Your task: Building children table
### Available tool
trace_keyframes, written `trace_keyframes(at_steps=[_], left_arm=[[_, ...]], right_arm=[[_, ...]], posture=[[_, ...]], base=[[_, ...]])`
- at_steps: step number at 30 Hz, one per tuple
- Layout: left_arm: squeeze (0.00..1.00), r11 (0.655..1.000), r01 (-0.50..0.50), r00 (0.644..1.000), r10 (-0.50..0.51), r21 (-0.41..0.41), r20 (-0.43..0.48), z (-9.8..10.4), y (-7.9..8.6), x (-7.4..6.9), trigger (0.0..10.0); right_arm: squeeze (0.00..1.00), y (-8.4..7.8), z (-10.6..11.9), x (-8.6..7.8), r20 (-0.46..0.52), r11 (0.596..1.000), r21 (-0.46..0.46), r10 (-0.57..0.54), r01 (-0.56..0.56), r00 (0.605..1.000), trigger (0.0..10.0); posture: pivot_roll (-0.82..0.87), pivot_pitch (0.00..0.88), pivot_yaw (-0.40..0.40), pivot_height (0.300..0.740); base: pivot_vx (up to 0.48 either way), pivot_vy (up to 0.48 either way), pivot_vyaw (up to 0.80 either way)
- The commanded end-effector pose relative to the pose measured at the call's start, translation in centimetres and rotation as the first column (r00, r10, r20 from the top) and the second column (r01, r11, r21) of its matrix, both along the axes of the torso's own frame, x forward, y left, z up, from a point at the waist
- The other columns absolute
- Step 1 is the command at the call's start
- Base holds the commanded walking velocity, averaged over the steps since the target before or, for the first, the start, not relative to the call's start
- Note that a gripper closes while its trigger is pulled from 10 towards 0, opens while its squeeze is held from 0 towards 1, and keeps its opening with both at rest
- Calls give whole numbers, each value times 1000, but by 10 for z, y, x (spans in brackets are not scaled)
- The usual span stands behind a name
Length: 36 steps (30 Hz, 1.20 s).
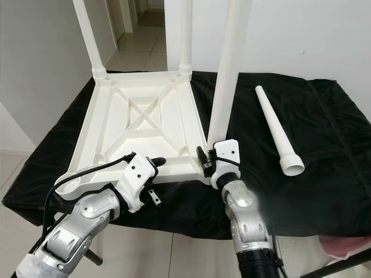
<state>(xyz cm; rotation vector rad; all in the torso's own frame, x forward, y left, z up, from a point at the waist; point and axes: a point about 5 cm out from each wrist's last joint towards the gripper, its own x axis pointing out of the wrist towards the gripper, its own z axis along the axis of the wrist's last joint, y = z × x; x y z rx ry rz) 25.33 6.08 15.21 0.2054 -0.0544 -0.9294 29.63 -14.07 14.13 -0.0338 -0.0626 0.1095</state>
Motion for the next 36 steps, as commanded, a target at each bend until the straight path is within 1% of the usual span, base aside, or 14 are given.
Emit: trace_keyframes(at_steps=[1,3,6,7,10,11,22,23,24,28,33,34,35,36], left_arm=[[0,999,33,999,-33,8,-5,0,1,-2,10000],[0,999,33,999,-33,8,-5,0,1,-2,10000],[0,1000,30,1000,-30,4,-8,-1,1,-3,10000],[0,1000,30,1000,-30,4,-8,-1,1,-3,10000],[0,1000,29,1000,-29,3,-10,-1,1,-3,10000],[0,999,31,999,-31,5,-9,-1,0,-4,10000],[0,999,42,999,-42,7,-3,-1,-2,-3,10000],[0,999,43,999,-43,9,-3,-1,-2,-3,10000],[0,999,43,999,-43,9,-3,-1,-2,-3,10000],[0,999,45,999,-45,12,-5,-3,-2,-3,10000],[0,999,49,999,-49,9,-2,-3,-4,-3,10000],[0,999,50,999,-50,10,-1,-3,-5,-2,10000],[0,999,51,999,-51,10,0,-3,-5,-2,10000],[0,999,51,999,-51,10,0,-3,-5,-2,10000]], right_arm=[[0,-6,-12,-3,-69,999,-7,-38,38,997,10000],[0,-6,-12,-3,-69,999,-7,-38,38,997,10000],[0,4,-19,-10,-95,979,18,-200,202,975,10000],[0,4,-19,-10,-95,979,18,-200,202,975,10000],[0,7,-20,-13,-107,957,50,-280,286,954,10000],[0,8,-20,-14,-125,940,64,-324,334,938,10000],[0,16,-21,-15,-142,944,60,-313,323,939,10000],[973,17,-20,-14,-139,947,75,-301,313,943,10000],[1000,20,-19,-14,-141,951,92,-283,297,949,10000],[1000,27,-17,-14,-135,960,115,-238,254,962,10000],[1000,27,-11,-12,-103,967,142,-198,211,975,10000],[90,26,-9,-11,-89,970,138,-190,201,978,10000],[0,25,-7,-11,-79,973,136,-177,187,981,10000],[0,25,-7,-11,-79,973,136,-177,187,981,10000]], posture=[[-30,29,27,740],[-30,29,27,740],[-21,30,15,740],[-21,30,15,740],[-19,27,10,740],[-17,23,9,740],[-19,11,8,740],[-20,8,8,740],[-21,3,8,740],[-23,0,6,740],[-27,0,5,740],[-30,0,5,740],[-31,0,4,740],[-31,0,4,740]], base=[[0,0,0],[0,0,0],[0,0,0],[0,0,0],[0,0,0],[0,0,0],[0,0,0],[0,0,0],[0,0,0],[0,0,0],[0,0,0],[0,0,0],[0,0,0],[0,0,0]])
